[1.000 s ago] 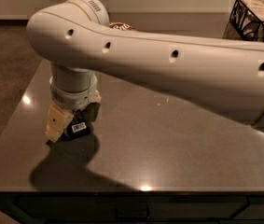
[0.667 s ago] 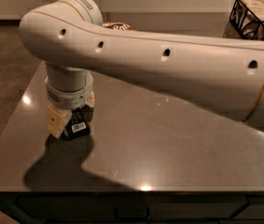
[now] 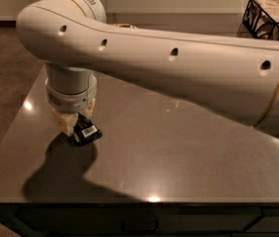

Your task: Pick rxbar chocolate

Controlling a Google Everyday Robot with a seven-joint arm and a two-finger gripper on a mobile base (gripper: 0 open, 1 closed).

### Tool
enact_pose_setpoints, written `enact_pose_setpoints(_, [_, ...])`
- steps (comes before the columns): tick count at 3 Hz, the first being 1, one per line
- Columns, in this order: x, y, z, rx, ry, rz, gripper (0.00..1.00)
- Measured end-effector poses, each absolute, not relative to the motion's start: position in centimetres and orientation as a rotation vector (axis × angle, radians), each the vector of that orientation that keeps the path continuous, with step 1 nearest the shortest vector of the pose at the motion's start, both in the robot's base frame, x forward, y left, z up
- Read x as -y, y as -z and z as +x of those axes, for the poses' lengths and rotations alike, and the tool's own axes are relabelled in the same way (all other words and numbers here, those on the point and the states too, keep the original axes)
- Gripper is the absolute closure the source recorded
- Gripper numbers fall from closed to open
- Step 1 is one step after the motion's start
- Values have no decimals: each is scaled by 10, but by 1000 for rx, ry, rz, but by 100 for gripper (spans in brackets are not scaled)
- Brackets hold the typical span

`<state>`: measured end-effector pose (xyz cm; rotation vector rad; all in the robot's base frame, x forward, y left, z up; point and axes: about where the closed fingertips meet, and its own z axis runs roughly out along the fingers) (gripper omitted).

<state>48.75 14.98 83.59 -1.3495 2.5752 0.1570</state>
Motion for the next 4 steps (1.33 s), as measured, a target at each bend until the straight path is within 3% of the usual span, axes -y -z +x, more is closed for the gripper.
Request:
enact_pose_setpoints(1, [-150,-836,487,-2575,-157,-1349,100])
enact_pose_setpoints(4, [-96,-927,523,-2344,-333,-1579,100])
